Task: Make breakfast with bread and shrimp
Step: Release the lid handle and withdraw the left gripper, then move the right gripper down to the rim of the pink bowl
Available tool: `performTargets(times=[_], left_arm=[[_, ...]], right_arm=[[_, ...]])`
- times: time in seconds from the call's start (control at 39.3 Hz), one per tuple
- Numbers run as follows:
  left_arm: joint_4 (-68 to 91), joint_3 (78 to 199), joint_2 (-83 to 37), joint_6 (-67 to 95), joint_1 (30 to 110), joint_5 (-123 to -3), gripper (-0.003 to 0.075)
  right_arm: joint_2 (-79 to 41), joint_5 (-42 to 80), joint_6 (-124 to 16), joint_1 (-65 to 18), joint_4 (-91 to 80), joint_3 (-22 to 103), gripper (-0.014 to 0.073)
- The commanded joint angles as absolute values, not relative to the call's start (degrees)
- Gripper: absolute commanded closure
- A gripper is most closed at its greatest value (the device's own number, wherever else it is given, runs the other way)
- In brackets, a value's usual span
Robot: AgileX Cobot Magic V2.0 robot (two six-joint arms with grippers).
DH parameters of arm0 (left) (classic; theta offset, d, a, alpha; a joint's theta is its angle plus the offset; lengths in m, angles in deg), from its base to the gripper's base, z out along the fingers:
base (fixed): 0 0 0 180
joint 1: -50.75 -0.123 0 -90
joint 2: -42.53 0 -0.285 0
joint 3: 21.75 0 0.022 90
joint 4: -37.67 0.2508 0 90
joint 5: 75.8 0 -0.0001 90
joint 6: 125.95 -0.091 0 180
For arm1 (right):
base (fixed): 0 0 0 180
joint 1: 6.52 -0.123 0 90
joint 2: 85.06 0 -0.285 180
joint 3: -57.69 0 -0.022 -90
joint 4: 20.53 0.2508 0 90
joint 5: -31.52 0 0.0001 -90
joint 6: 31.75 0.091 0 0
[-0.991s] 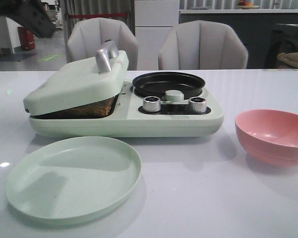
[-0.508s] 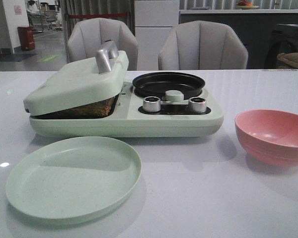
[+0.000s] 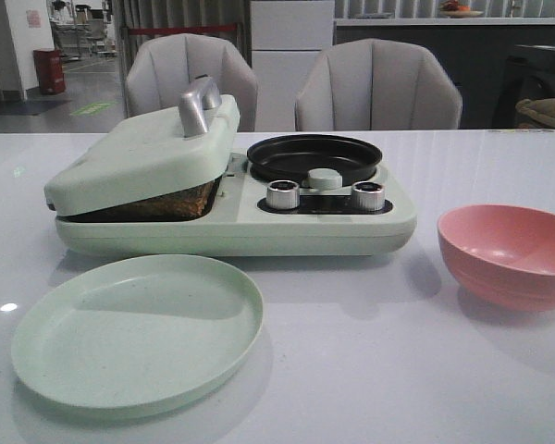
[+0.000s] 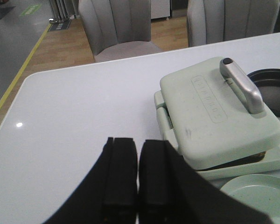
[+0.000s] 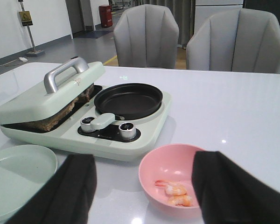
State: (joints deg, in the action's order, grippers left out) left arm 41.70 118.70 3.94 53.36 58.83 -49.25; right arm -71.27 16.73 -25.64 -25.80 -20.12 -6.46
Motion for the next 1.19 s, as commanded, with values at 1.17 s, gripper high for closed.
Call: performTargets(times=[1.17], left_arm=[[37.21,100.2,34.75,54.05,60.73,-55.57,0.0606]], right_arm=[[-51.05,12.66,-25.96,-25.4,-19.27,9.64,0.0053]])
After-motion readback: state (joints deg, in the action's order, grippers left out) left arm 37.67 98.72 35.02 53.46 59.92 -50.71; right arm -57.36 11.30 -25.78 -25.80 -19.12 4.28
